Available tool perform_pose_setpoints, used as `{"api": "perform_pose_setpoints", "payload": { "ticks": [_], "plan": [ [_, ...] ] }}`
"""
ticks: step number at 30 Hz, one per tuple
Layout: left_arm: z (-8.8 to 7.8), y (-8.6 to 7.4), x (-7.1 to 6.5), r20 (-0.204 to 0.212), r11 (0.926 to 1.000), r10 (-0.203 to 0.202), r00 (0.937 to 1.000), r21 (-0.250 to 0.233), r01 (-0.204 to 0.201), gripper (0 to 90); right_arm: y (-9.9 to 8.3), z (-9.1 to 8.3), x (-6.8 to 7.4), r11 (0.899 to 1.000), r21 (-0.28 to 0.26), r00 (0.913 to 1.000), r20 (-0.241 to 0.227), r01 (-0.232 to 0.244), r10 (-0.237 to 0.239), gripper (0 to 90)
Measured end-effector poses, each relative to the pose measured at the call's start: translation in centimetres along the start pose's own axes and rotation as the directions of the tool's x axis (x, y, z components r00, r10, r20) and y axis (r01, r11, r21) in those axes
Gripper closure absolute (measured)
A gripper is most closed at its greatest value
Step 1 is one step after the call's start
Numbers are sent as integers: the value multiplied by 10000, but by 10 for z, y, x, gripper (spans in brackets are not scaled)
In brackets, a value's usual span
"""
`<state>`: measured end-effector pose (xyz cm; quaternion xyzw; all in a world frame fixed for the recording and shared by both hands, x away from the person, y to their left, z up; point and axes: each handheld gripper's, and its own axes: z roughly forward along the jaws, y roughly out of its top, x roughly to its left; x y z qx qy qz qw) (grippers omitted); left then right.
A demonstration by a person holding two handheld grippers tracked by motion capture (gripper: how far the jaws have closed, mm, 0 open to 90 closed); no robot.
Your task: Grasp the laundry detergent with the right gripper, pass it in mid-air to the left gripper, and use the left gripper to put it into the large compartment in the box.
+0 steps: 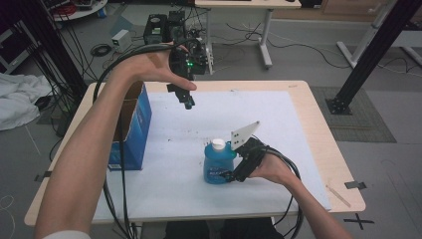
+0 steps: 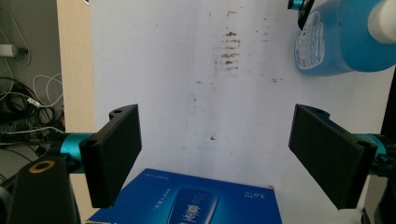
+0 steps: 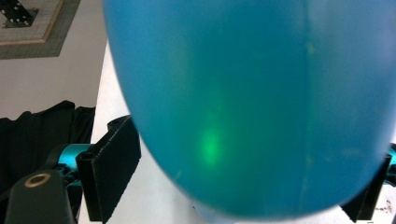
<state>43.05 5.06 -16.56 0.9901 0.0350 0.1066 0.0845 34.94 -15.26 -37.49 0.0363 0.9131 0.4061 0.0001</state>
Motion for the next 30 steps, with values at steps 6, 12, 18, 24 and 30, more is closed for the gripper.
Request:
{"api": "perform_pose_setpoints", "payload": {
  "ticks": [6,12,18,24,30],
  "plan": [
    [1,-1,0,4,10000,-21,10000,-3,21,173,0,1,-1,10000,29,10000,-37,-86,86,124],
    [1,-1,1,3,9999,-59,10000,-81,59,173,0,1,-1,9999,-136,10000,-37,46,-47,184],
    [1,-1,0,20,10000,-28,10000,-81,28,173,-1,2,-3,9999,-120,9999,-163,24,-26,231],
    [4,-2,-1,85,10000,-22,10000,-56,22,173,-1,4,-3,9998,-185,9998,-164,100,-103,239],
    [5,-3,-1,76,10000,-62,10000,-73,62,173,-1,4,-2,9998,-175,9998,-167,113,-116,277]
  ]
}}
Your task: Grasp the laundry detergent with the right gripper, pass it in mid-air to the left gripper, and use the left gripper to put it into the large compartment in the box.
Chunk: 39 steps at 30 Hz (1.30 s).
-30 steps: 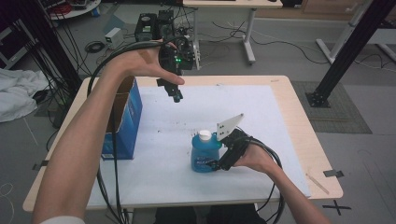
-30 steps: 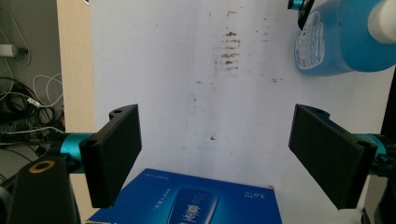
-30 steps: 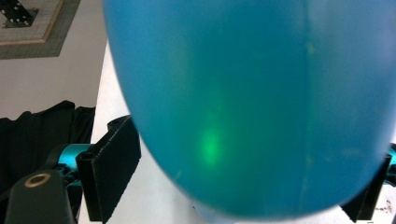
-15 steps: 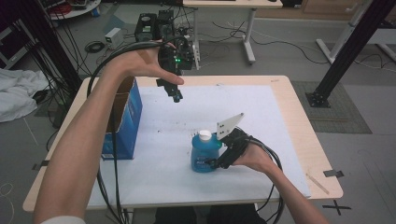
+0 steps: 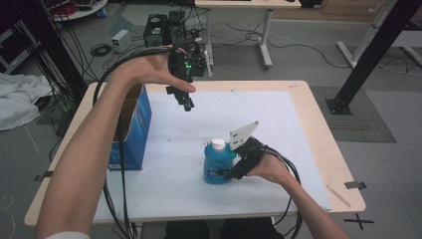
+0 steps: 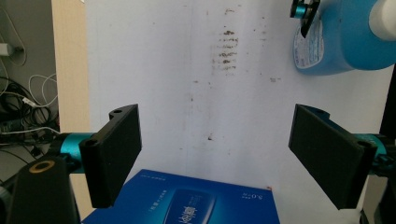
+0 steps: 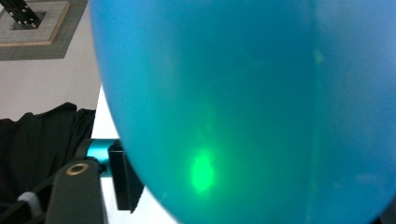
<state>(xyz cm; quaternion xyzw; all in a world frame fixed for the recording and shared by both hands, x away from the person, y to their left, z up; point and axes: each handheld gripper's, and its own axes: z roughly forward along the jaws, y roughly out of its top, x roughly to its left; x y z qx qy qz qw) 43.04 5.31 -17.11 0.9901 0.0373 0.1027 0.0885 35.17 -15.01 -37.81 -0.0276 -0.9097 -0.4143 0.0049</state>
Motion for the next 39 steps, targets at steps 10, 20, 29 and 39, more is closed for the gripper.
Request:
{"api": "perform_pose_setpoints", "payload": {
  "ticks": [10,20,29,39],
  "plan": [
    [2,0,-1,14,10000,22,10000,-17,-22,173,1,0,1,9997,-93,9997,105,220,-219,346],
    [2,0,-3,-19,10000,12,10000,-53,-12,173,1,-1,-1,9994,-334,9999,-50,123,-125,416],
    [1,-1,-5,-32,10000,27,10000,-53,-27,173,-1,-2,-2,9991,-423,9998,-182,68,-76,449],
    [-1,-3,-6,-13,9999,-23,10000,-149,23,173,0,-2,-1,9991,-425,9999,-131,69,-74,462]
  ]
}}
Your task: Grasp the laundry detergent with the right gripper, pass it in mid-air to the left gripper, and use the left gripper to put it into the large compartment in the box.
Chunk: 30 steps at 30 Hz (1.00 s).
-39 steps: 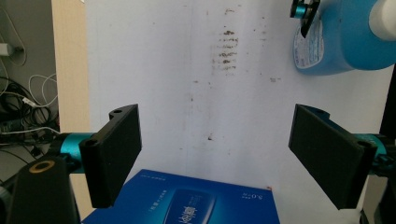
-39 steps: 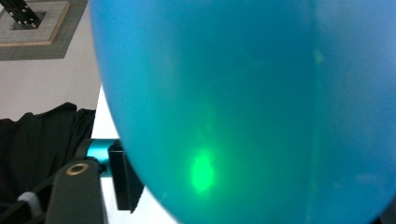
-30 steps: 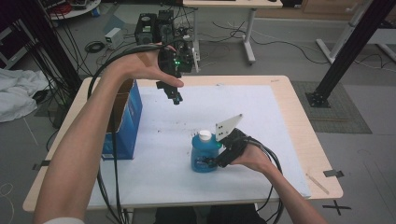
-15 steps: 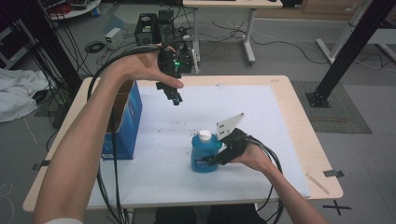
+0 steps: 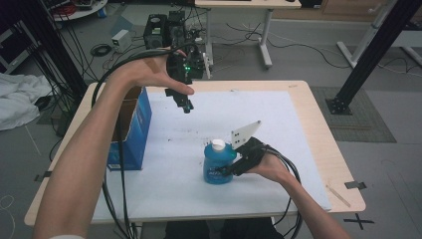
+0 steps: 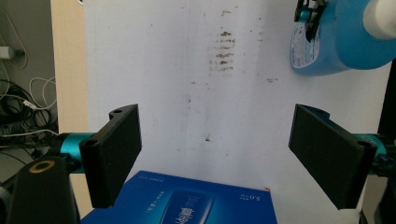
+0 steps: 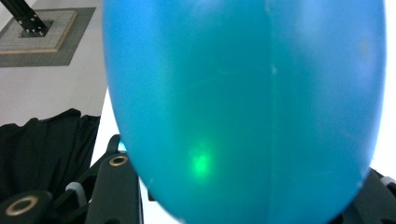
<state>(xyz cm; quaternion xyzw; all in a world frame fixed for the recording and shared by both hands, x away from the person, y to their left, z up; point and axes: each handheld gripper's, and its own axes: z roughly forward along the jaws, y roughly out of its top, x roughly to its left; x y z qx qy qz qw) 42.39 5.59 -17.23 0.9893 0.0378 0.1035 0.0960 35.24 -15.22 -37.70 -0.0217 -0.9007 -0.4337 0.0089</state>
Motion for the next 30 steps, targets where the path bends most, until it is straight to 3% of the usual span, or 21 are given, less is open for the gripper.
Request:
{"api": "perform_pose_setpoints", "payload": {
  "ticks": [10,16,27,30],
  "plan": [
    [-1,5,-8,165,9996,210,9996,-204,-206,173,4,-8,-6,9998,-172,9998,162,-81,84,464],
    [1,14,-19,308,9983,452,9985,-379,-440,173,15,-19,-13,9996,-243,9994,311,176,-169,465],
    [5,31,-38,854,9932,875,9925,-836,-804,173,27,-31,-23,9991,-360,9990,382,244,-230,464],
    [13,36,-45,1112,9926,898,9897,-912,-799,173,26,-30,-27,9992,-371,9994,322,166,-154,464]
  ]
}}
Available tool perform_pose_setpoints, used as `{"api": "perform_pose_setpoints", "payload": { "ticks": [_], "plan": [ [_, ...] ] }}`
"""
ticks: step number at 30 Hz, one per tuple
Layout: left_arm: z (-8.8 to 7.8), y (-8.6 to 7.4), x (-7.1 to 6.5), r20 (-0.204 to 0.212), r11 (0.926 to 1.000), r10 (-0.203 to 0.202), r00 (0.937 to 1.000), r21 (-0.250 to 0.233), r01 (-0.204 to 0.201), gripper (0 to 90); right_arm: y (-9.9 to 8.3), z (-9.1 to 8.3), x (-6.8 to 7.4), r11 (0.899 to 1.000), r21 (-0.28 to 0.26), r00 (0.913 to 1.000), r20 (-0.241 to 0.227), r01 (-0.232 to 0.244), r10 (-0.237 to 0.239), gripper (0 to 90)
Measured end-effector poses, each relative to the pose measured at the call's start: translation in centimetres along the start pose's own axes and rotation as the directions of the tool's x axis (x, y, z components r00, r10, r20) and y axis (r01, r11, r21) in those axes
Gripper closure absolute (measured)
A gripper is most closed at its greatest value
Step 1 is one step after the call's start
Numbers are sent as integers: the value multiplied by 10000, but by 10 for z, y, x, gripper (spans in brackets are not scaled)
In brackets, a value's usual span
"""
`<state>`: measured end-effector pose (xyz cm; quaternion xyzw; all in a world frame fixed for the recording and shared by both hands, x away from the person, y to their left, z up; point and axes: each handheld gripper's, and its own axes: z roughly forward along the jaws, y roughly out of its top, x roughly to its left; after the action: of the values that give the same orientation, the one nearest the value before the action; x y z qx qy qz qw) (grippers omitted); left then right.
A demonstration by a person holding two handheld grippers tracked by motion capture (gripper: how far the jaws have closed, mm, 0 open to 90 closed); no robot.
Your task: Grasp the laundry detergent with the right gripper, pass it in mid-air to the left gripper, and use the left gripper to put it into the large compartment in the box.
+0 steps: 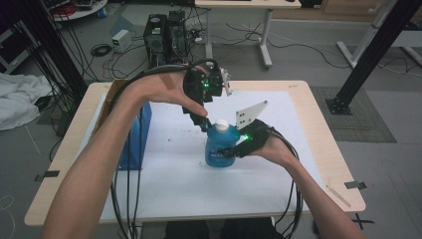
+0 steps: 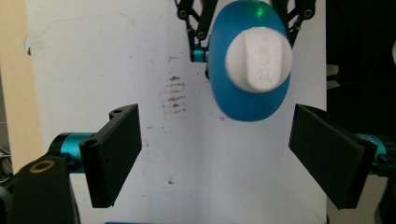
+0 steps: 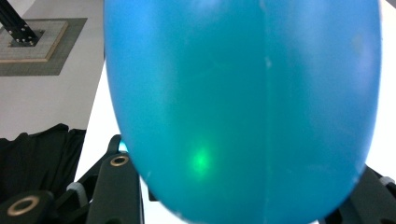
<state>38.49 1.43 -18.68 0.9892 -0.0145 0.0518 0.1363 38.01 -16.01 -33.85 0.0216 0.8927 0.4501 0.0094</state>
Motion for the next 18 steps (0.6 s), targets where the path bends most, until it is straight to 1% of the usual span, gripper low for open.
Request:
{"api": "perform_pose_setpoints", "payload": {
  "ticks": [3,5,7,11,13,17,18],
  "plan": [
    [8,3,-3,139,10000,-18,9999,-21,18,173,-1,0,-2,10000,-5,10000,-17,-4,4,464],
    [12,5,-3,114,10000,-79,9999,-4,79,173,0,0,-3,10000,71,10000,-20,59,-59,464],
    [16,7,-4,190,9999,-122,9997,-70,123,173,0,-1,-3,9999,109,10000,6,41,-41,464],
    [23,10,-6,318,10000,-11,9995,-46,12,173,2,-2,-5,9999,114,10000,44,58,-59,464],
    [26,12,-6,312,10000,49,9995,-46,-47,173,4,-3,-7,9999,96,10000,26,94,-94,464],
    [29,14,-7,284,10000,39,9996,-44,-38,173,4,-3,-8,9999,82,10000,8,60,-60,464],
    [31,15,-6,179,10000,39,9998,-21,-39,173,4,-3,-8,10000,77,10000,1,42,-42,464]
  ]
}}
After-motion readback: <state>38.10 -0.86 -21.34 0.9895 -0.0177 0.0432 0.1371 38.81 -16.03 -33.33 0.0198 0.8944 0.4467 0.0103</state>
